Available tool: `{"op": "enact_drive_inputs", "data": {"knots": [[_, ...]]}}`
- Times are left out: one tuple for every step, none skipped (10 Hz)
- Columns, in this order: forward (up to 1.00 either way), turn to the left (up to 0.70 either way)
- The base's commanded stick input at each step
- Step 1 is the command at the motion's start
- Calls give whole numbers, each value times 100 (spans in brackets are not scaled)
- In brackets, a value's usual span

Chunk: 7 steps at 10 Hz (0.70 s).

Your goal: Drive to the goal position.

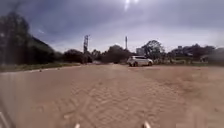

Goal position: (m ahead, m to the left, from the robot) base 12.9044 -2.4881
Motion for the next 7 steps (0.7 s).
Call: {"op": "enact_drive_inputs", "data": {"knots": [[70, 0], [70, 0], [70, 0], [70, 0], [70, 0], [70, 0], [70, 0]]}}
